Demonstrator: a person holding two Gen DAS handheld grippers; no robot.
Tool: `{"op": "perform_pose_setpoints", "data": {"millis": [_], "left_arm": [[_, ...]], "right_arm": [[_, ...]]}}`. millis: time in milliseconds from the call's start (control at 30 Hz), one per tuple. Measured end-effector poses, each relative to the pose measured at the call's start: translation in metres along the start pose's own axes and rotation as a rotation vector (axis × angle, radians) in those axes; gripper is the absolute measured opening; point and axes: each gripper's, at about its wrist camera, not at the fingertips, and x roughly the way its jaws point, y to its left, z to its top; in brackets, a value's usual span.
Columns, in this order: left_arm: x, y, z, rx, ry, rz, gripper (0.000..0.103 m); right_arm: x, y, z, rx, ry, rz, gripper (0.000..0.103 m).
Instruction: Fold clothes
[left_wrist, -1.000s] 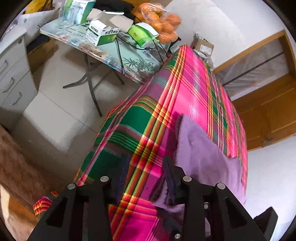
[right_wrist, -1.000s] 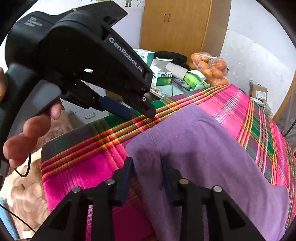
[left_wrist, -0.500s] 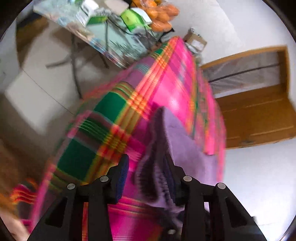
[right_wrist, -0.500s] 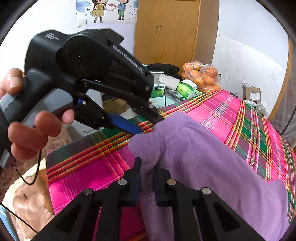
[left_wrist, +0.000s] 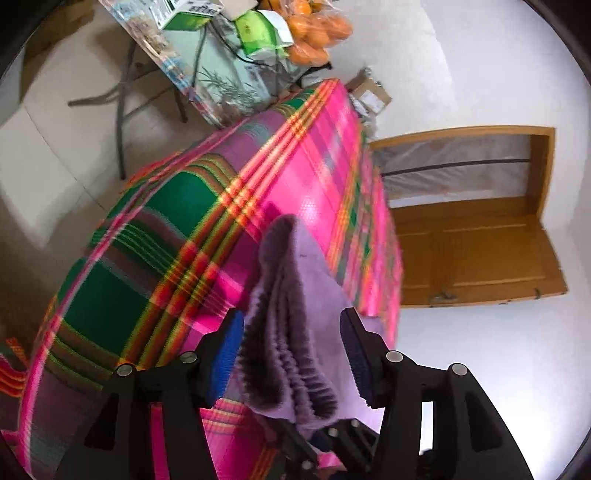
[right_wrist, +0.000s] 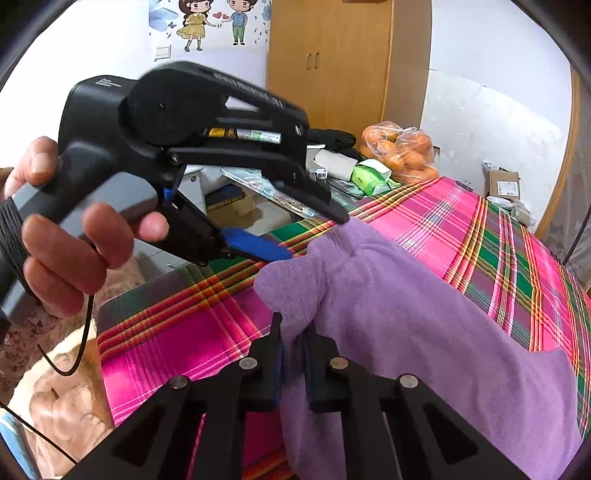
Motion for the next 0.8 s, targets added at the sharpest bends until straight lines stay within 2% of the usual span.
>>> {"op": "perform_pose_setpoints", "data": {"millis": [200, 300, 500, 600, 700, 800], "left_arm": [[0.019, -0.003, 0.003, -0.007, 0.056, 0.024, 0.056], [0.034, -0.012, 0.012, 0.020, 0.087, 0.022, 0.056], [0.053, -0.019, 0.025, 0.008, 0.129, 0.033, 0.053], [0.054, -0.019, 0.026, 0.018, 0.132, 0.039, 0.044], [0.053, -0.017, 0.026, 0.017, 0.123, 0.046, 0.021], [0.051, -0.012, 0.026, 0.000, 0.100, 0.048, 0.019]], "right_arm": [[-0.007, -0.004, -0.001, 0.015, -0.025, 0.013, 0.009], [-0.013, -0.007, -0.001, 0.023, -0.042, 0.017, 0.008], [-0.021, -0.011, -0.002, 0.036, -0.059, 0.024, 0.008], [-0.020, -0.012, -0.002, 0.040, -0.058, 0.028, 0.008], [-0.018, -0.011, -0.002, 0.041, -0.055, 0.031, 0.008], [-0.014, -0.008, -0.001, 0.036, -0.041, 0.031, 0.008]]}}
